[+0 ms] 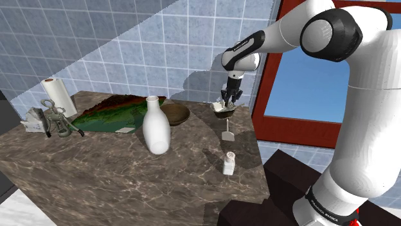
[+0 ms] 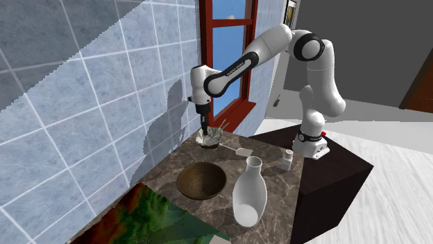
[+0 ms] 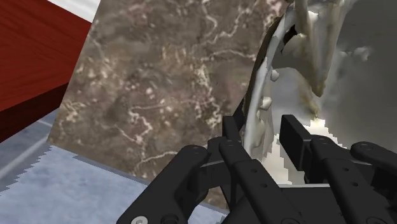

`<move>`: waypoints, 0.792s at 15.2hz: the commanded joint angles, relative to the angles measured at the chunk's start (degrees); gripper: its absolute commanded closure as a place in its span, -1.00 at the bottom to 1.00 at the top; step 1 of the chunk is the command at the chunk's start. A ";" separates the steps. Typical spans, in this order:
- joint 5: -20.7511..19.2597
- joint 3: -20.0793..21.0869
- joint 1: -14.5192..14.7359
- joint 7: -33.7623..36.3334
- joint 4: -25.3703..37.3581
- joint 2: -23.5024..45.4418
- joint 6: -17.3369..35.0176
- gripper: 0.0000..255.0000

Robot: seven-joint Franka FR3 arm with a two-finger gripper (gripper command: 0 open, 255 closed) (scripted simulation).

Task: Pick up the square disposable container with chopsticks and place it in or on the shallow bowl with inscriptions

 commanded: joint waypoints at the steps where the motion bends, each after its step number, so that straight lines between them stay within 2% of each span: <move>1: -0.02 -0.01 0.00 0.00 -0.09 0.02 0.03 1.00; 12: -1.72 -0.57 0.27 1.69 3.38 -3.84 -7.05 1.00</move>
